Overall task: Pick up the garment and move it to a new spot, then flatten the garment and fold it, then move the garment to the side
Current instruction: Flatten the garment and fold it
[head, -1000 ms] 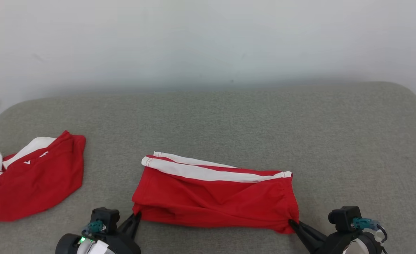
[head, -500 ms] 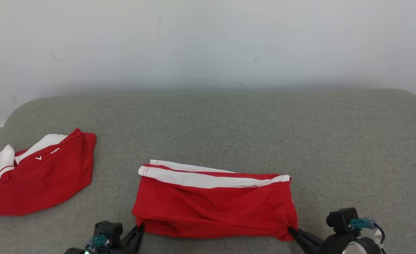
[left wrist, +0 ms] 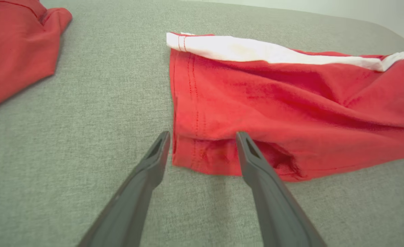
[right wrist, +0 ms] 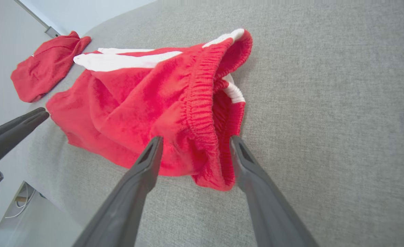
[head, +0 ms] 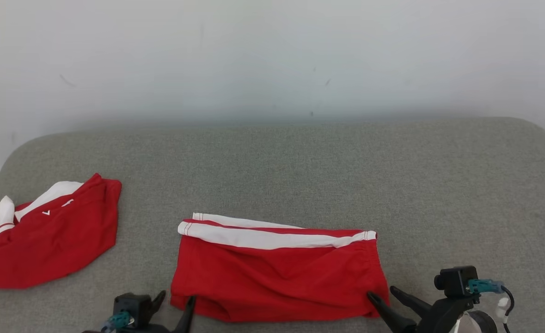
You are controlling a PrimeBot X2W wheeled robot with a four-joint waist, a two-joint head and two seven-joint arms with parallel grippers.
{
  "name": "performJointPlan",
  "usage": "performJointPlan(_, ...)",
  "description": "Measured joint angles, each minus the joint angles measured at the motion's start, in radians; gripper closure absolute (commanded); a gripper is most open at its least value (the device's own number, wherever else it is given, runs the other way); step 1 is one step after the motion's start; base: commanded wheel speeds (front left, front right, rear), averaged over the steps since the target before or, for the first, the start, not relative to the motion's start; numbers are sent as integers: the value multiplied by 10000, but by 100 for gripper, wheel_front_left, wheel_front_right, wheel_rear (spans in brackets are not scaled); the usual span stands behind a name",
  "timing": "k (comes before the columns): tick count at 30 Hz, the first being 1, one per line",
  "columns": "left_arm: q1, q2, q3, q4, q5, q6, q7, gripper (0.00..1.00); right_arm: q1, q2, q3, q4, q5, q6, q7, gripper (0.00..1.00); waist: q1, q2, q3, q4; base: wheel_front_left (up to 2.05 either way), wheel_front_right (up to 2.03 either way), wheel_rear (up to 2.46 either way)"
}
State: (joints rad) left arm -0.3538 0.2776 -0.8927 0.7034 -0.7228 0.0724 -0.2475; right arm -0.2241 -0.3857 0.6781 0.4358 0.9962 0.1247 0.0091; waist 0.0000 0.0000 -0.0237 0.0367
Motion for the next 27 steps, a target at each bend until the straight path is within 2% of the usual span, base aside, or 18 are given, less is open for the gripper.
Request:
performJointPlan(4, 255, 180, 167, -318, 0, 165, 0, 0, 369, -182, -267, -449, 418, 0, -140, 0, 0, 0, -130, -3, 0, 0, 0)
performJointPlan(10, 493, 491, 343, -884, 148, 332, -13, 0, 520, -359, -757, -558, 389, -61, -725, 0, 0, 0, -325, -7, 0, 0, 0)
performJointPlan(13, 695, 495, 499, -1398, 261, 422, -13, 0, 613, -391, -901, -606, 253, -370, -1039, 0, -1, 0, -441, -24, 0, 0, 0)
performJointPlan(21, 1725, 648, 1908, -2698, 316, 516, -29, 0, 1194, -343, -909, -1087, -341, -1089, -1866, 0, -1, -1, -663, -139, 0, 0, 0)
performJointPlan(24, 2369, 648, 2637, -2792, 510, 516, -29, 0, 1253, -328, -968, -1327, -545, -1302, -2140, 0, 0, 0, -730, -234, 0, 0, 0)
performJointPlan(27, 2801, 518, 3214, -2913, 888, 516, -29, 0, 1577, -326, -1266, -1532, -589, -1674, -2372, 0, -1, -1, -827, -297, 0, 0, 0)
